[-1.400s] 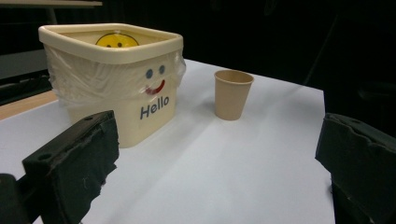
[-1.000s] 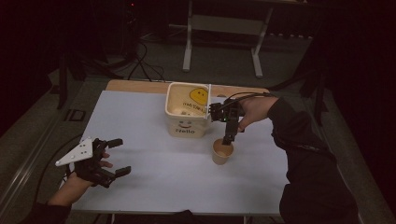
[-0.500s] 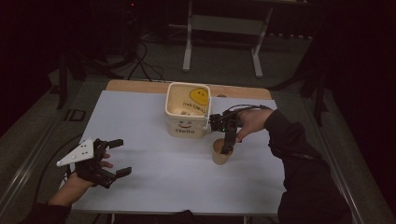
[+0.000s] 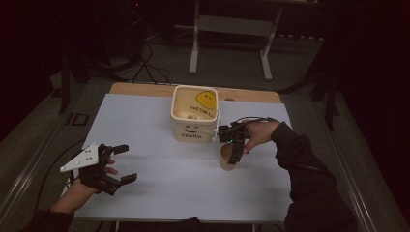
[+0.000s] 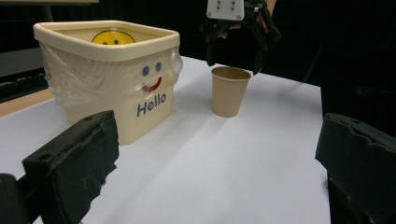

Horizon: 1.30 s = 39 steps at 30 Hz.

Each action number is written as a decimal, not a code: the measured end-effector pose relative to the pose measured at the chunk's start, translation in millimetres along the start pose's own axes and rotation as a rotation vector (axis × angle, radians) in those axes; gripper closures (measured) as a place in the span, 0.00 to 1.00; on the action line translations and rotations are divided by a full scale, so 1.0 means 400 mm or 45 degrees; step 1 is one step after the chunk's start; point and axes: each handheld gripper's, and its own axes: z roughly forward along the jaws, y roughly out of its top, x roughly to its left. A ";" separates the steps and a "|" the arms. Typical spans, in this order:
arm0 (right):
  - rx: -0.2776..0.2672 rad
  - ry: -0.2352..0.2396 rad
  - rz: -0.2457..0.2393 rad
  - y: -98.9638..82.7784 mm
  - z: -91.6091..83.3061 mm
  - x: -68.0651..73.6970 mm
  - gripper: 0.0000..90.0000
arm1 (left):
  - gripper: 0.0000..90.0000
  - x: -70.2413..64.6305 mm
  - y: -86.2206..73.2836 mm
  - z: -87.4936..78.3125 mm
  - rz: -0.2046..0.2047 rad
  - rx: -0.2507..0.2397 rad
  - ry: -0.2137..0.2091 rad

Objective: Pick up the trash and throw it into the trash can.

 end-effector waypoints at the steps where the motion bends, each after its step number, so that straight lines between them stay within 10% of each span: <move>1: -0.006 0.003 0.000 0.000 0.004 0.000 0.10 | 0.00 0.000 0.000 0.000 0.001 0.001 -0.001; 39: 0.029 0.011 0.004 -0.020 0.093 -0.017 0.18 | 0.00 0.000 -0.001 0.003 0.004 0.007 -0.007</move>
